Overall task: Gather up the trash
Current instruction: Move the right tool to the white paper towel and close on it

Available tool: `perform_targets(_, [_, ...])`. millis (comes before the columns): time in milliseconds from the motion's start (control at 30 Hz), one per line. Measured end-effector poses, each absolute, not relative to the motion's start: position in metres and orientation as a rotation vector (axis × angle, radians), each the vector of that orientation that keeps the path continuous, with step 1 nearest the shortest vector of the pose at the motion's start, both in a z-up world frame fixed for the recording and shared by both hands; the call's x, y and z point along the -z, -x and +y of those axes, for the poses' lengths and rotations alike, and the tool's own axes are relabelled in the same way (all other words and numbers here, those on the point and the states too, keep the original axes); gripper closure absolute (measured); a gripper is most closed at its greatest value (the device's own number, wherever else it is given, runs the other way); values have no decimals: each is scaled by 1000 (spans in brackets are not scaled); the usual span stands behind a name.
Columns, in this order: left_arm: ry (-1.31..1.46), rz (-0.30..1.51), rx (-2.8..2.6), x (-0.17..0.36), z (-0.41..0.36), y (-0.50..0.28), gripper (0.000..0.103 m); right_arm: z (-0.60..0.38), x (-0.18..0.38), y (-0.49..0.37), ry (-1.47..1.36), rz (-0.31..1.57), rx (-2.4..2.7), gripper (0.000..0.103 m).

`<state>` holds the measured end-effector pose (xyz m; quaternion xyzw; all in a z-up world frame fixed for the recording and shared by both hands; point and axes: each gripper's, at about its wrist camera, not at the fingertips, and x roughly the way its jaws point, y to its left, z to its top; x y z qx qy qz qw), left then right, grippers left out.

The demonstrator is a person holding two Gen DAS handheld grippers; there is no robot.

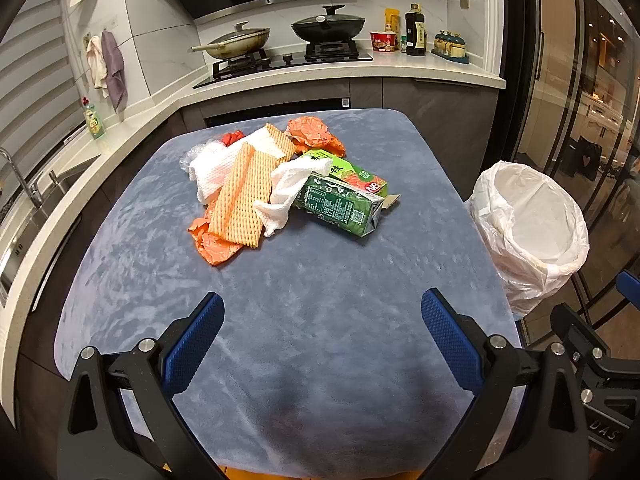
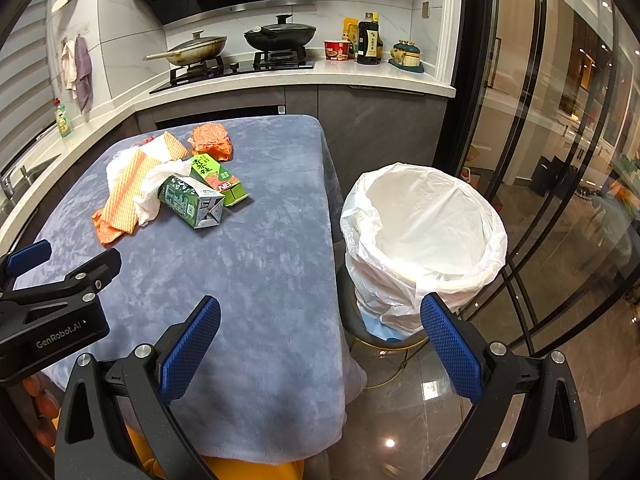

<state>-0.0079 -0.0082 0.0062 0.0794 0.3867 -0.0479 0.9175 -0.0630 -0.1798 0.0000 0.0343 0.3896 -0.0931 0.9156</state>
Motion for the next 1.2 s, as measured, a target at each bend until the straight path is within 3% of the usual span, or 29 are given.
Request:
perform_targets(800, [-130,754,111,-4,-1,-5,8,-179,0,52,-69,801,200,7])
perform_targets(1200, [-91,790,53,8,35,-50,8,-181,14,14,-94,802,206,7])
